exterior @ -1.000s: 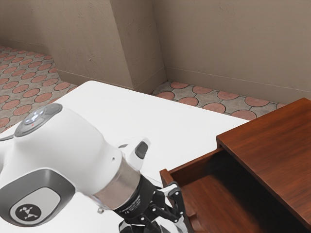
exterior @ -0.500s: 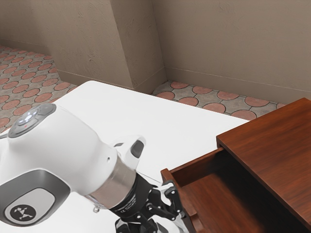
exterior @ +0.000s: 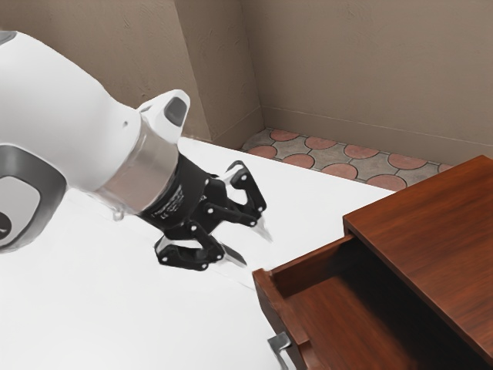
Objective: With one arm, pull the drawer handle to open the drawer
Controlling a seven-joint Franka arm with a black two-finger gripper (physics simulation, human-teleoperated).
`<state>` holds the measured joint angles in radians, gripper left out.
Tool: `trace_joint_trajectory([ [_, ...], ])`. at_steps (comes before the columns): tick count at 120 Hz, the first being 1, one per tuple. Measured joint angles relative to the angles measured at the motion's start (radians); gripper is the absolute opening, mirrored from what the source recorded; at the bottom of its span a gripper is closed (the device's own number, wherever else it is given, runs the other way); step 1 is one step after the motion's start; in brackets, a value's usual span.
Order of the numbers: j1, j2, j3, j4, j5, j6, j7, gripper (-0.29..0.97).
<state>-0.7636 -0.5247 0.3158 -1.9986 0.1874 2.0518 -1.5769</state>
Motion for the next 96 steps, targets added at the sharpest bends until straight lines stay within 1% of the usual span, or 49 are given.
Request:
trace_joint_trajectory([
  [6, 0.092, 0.102, -0.008, 0.277, -0.034, -0.162, 0.0, 0.35],
  [9, 0.124, 0.133, -0.023, 0.377, -0.047, -0.24, -0.001, 0.39],
  [13, 0.186, 0.155, -0.068, 0.457, -0.061, -0.332, -0.001, 0.43],
  [18, 0.279, 0.169, -0.124, 0.5, -0.081, -0.427, -0.001, 0.48],
  [24, 0.357, 0.177, -0.159, 0.493, -0.113, -0.51, 0.0, 0.52],
  [34, 0.418, 0.2, -0.167, 0.449, -0.147, -0.599, -0.001, 0.57],
  [46, 0.515, 0.236, -0.166, 0.417, -0.139, -0.659, -0.009, 0.61],
  [51, 0.539, 0.249, -0.165, 0.401, -0.132, -0.671, -0.012, 0.62],
  [68, 0.559, 0.256, -0.14, 0.382, -0.11, -0.685, -0.022, 0.65],
  [96, 0.577, 0.266, -0.132, 0.336, -0.099, -0.672, -0.033, 0.67],
])
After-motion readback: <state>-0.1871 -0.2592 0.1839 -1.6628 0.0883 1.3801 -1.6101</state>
